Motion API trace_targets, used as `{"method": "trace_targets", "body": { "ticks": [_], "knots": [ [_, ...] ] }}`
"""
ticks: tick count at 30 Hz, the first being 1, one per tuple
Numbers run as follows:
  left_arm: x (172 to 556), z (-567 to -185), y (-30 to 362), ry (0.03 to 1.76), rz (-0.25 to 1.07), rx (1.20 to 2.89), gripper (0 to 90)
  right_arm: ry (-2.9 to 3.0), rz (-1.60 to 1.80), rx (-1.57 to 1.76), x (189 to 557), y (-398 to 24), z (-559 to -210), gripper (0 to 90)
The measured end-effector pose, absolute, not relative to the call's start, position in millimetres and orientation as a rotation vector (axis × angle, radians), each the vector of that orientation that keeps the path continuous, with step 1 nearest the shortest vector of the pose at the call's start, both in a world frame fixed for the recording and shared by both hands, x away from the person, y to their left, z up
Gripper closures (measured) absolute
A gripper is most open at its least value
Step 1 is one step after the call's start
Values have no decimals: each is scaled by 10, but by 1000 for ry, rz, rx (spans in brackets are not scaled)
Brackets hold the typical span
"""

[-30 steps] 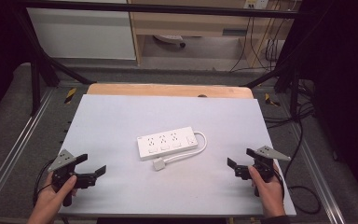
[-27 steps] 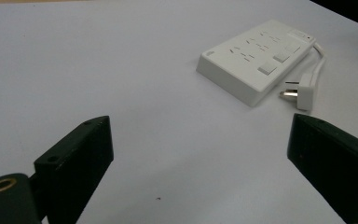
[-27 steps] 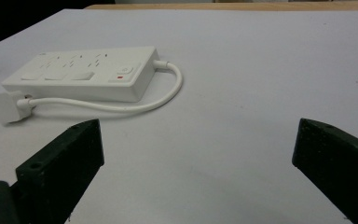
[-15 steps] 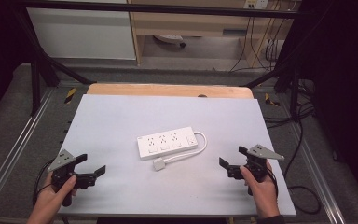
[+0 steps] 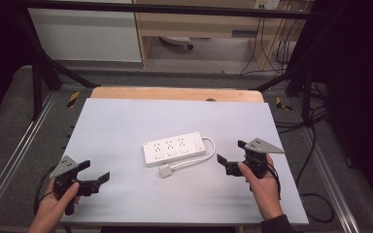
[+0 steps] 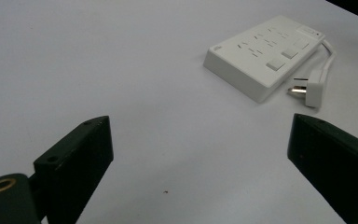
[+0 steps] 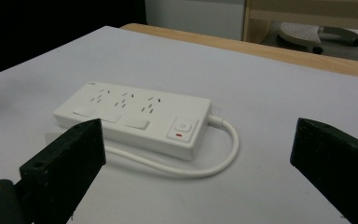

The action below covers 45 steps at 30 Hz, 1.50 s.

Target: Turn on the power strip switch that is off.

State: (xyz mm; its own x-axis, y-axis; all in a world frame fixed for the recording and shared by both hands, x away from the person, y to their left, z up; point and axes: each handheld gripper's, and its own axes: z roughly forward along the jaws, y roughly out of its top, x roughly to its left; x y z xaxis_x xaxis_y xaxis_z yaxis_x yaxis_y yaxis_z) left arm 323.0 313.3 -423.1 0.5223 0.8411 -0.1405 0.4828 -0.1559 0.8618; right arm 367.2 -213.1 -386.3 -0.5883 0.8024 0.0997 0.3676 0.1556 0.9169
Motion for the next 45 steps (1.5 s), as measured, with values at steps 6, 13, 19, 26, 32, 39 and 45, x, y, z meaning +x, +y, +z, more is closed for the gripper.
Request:
{"method": "trace_targets", "body": {
  "ticks": [6,13,19,26,32,39,45],
  "knots": [
    [3235,-4238,3126,1098,468,1809,68,2038,1430,1086,3755,-2022,-3790,37],
    [3238,-4216,3094,1083,486,1798,70,2041,1434,1061,3817,-1932,-3774,39],
    [3237,-4224,3093,1081,475,1808,68,2029,1423,1064,3893,-1865,-3779,42],
    [3237,-4227,3085,1078,471,1815,68,2046,1435,1060,3939,-1779,-3782,41],
    [3237,-4229,3087,1080,468,1816,68,2057,1427,1069,3972,-1712,-3797,41],
    [3232,-4224,3081,1070,476,1818,73,2069,1418,1089,4007,-1633,-3832,44],
    [3231,-4221,3087,1071,475,1812,73,2087,1410,1096,4027,-1540,-3872,45]
  ]
}}
